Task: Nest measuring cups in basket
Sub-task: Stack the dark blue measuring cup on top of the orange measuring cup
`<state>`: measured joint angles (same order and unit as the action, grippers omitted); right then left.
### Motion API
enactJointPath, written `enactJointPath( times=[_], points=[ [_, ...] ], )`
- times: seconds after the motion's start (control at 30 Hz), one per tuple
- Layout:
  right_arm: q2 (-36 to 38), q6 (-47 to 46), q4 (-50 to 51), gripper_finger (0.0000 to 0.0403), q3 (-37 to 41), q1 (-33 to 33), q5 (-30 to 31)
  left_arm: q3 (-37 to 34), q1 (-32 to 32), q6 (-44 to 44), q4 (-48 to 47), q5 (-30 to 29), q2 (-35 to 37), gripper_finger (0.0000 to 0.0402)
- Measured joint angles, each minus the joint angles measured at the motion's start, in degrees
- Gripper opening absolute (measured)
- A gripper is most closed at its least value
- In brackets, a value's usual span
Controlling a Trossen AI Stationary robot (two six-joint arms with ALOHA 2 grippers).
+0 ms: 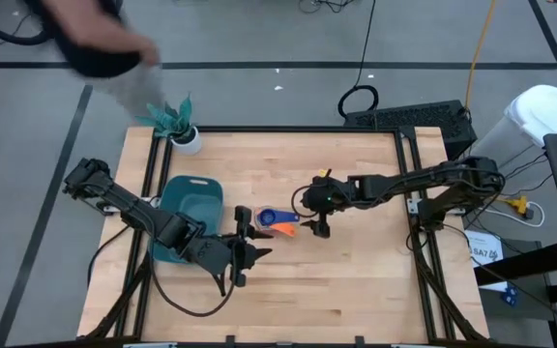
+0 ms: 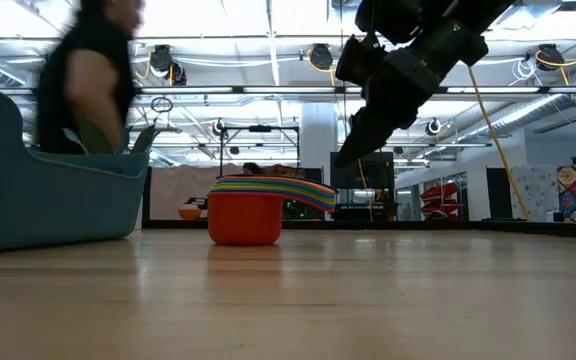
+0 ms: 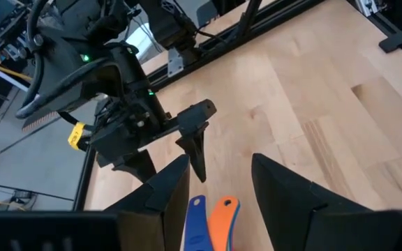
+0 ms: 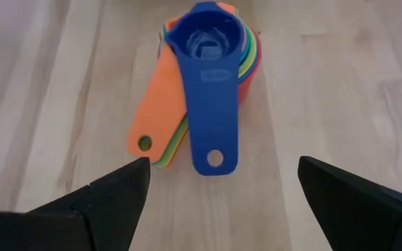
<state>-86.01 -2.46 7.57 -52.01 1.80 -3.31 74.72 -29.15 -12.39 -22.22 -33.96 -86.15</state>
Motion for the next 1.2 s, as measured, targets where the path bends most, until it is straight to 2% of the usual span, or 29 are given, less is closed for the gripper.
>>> enactJointPath(
  times=[0.3, 0.4, 0.63, 0.83, 1.0, 1.2],
  points=[
    [-2.02, 0.44, -0.47, 0.0355, 0.00, -0.02, 0.47, 0.00, 0.00, 0.73, 1.12, 0.05, 0.00, 0.0159],
    [-1.80, 2.48, -1.37, 0.0337, 0.00, 0.01, 1.91, 0.00, 0.00, 0.73, 1.54, 0.05, 0.00, 0.0159],
    [-1.54, 4.67, -2.21, 0.0234, -0.02, 0.75, 1.73, 0.00, 0.00, 1.18, 1.44, 0.05, 0.00, 0.0159],
    [-1.93, 6.22, -2.93, 0.0125, 0.00, 1.37, 1.61, 0.00, 0.04, 2.49, 1.46, 0.02, 0.00, 0.0159],
    [-1.91, 9.74, -4.58, 0.0016, 0.00, 1.64, 3.30, 0.00, 0.04, 3.97, 1.49, 0.02, 0.00, 0.0159],
    [-3.23, 10.19, -5.47, 0.0001, 0.00, 2.95, 3.26, 0.00, 0.04, 5.16, 1.49, 0.00, 0.00, 0.0159]
  ],
)
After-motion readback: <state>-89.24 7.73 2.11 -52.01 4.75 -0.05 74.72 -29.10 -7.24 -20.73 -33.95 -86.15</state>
